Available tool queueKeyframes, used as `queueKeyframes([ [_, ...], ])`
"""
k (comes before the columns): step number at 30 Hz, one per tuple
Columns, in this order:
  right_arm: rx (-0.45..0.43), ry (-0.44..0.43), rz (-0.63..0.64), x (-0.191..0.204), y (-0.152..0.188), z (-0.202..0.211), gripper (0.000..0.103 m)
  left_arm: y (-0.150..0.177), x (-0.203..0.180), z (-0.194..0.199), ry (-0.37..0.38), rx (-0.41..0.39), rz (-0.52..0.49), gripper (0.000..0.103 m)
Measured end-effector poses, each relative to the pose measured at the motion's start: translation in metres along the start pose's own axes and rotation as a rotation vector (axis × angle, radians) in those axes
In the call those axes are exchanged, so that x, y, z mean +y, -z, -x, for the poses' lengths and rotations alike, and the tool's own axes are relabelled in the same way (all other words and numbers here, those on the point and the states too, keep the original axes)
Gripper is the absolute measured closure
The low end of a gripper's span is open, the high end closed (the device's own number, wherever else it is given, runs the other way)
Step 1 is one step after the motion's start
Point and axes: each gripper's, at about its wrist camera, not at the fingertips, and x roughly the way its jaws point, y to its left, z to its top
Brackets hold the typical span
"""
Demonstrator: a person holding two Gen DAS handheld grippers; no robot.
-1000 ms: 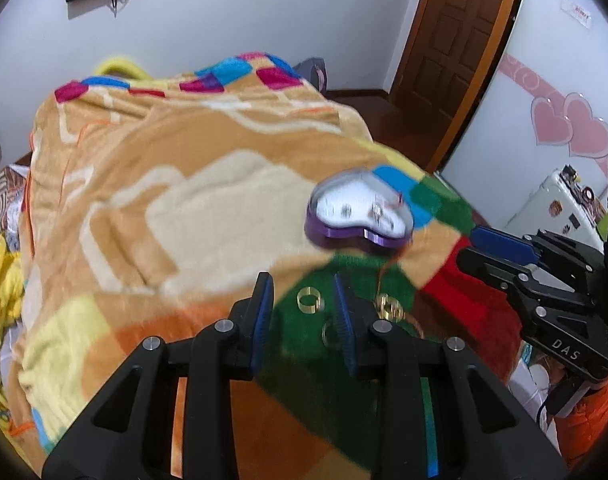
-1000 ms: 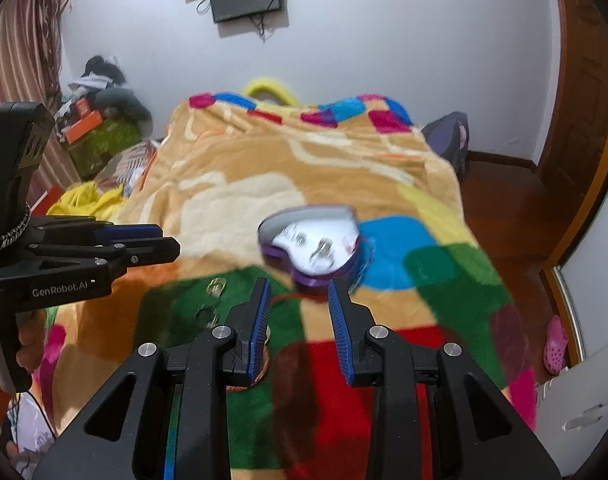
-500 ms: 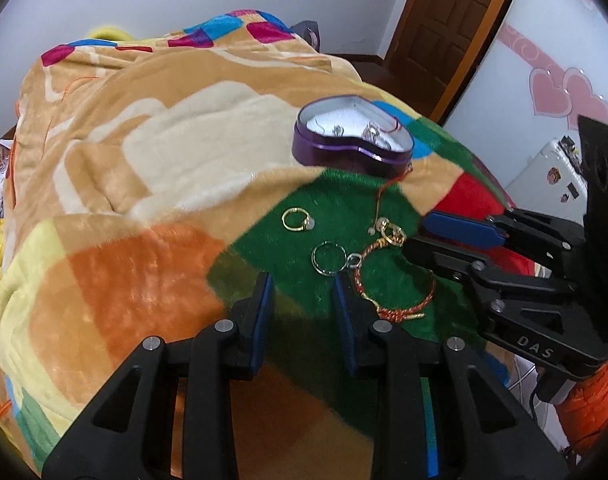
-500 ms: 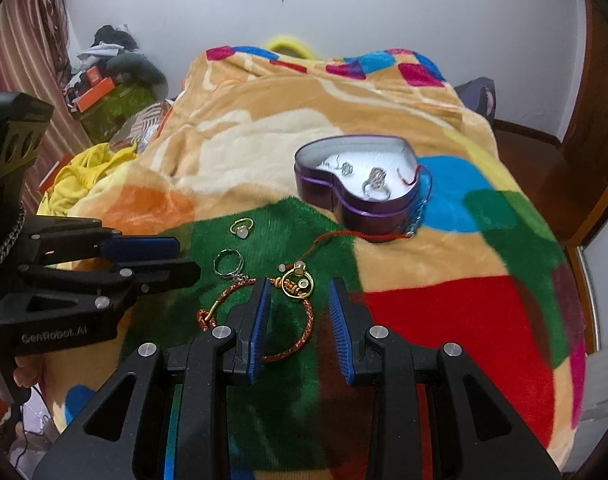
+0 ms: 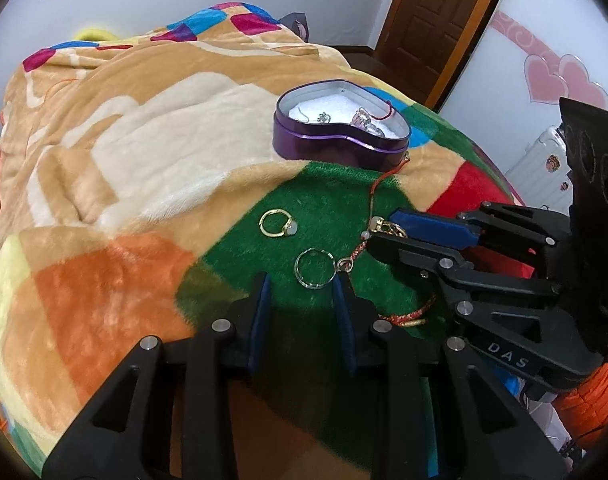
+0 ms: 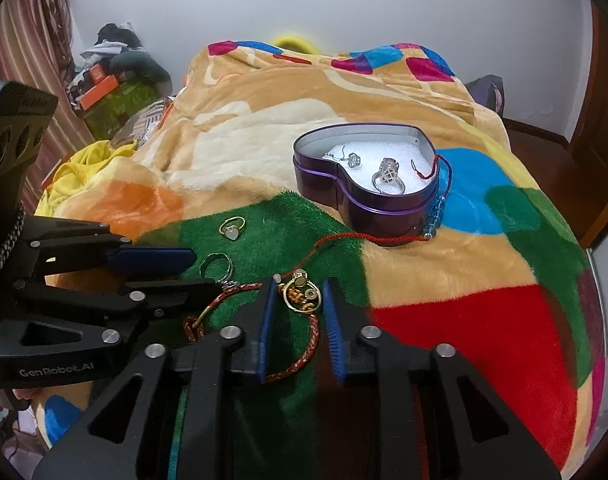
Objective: Organize jewelry
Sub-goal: 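Grasp a gold ring with the right tool while the left tool grasps a silver hoop ring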
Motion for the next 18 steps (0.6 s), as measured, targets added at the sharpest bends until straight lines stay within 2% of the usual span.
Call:
queueKeyframes([
  [6, -0.013, -0.008, -0.006, -0.003, -0.001, 0.003, 0.085, -0.006, 0.001, -0.005, 0.012, -0.007, 0.009, 0.073],
  [9, -0.023, -0.004, -0.003, -0.003, -0.001, 0.006, 0.085, -0.007, 0.001, -0.005, 0.014, -0.017, 0.009, 0.082],
  [18, -0.051, 0.012, -0.020, -0.008, -0.003, 0.017, 0.085, -0.007, -0.001, 0.003, 0.007, -0.043, 0.009, 0.082],
])
